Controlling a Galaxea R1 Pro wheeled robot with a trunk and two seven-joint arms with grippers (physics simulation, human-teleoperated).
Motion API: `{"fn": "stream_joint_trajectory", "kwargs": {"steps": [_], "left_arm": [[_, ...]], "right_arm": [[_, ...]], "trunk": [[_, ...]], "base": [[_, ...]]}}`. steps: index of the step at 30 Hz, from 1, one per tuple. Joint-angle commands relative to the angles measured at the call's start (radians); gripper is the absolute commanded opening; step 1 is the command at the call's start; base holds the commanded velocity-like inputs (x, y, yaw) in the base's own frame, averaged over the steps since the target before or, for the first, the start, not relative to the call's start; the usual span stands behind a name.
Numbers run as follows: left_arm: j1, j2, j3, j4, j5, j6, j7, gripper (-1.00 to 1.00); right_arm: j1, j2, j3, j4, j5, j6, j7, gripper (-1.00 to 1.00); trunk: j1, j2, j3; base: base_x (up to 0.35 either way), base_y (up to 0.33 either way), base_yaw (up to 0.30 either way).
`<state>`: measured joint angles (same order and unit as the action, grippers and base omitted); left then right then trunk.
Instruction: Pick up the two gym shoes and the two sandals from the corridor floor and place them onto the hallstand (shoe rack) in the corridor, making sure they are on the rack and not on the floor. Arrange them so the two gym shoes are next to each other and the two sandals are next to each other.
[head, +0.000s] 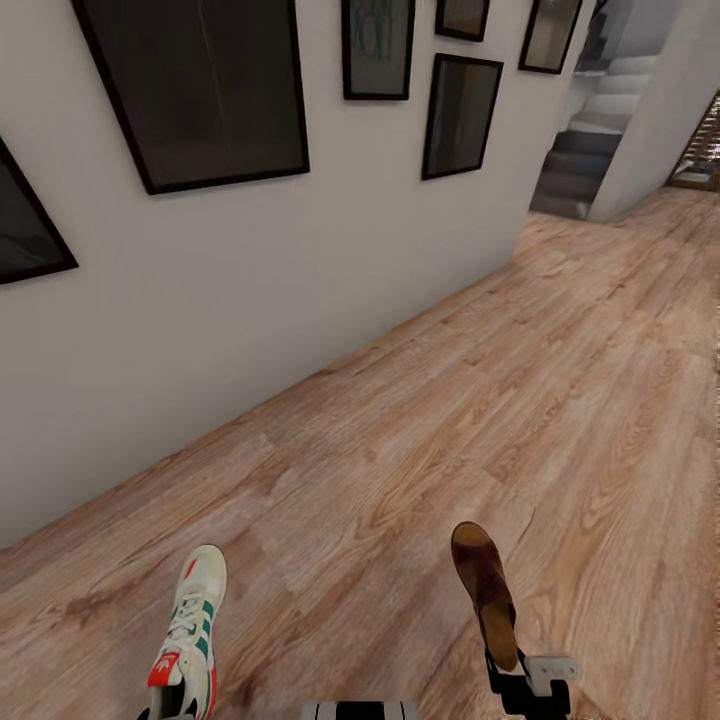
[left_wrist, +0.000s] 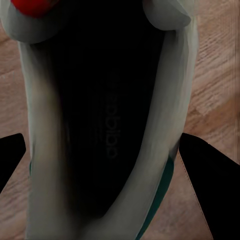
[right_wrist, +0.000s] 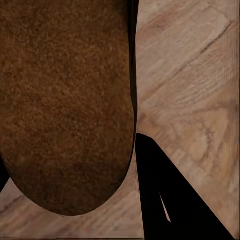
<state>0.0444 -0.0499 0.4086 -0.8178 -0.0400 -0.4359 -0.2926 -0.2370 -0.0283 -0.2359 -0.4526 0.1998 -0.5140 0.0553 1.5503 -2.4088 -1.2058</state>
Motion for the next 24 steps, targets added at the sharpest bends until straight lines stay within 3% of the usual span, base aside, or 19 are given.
{"fn": "stream_joint_trajectory", "kwargs": {"steps": [1, 7, 20, 24], "left_arm": [[0.0, -0.001, 0.006, -0.001, -0.005, -0.002, -0.007, -1.0], [0.0, -0.002, 0.006, -0.001, -0.004, -0.007, -0.008, -1.0], [0.0, -0.001, 0.006, -0.002, -0.004, -0.006, -0.008, -1.0], [0.0, -0.001, 0.006, -0.002, -0.005, -0.006, -0.008, -1.0]], "right_arm": [[-0.001, 0.001, -0.009, 0.003, 0.004, -0.003, 0.006, -1.0], [-0.001, 0.0, -0.009, 0.007, 0.004, -0.003, 0.006, -1.0], [-0.001, -0.001, -0.01, 0.008, 0.004, -0.004, 0.003, -1.0], [-0.001, -0.001, -0.01, 0.008, 0.004, -0.004, 0.003, -1.0]], "trunk": [[0.0, 0.0, 0.001], [0.0, 0.0, 0.009], [0.05, -0.091, -0.015], [0.052, -0.092, -0.025]], "base": [[0.0, 0.0, -0.178], [0.0, 0.0, -0.179], [0.0, 0.0, -0.179], [0.0, 0.0, -0.179]]}}
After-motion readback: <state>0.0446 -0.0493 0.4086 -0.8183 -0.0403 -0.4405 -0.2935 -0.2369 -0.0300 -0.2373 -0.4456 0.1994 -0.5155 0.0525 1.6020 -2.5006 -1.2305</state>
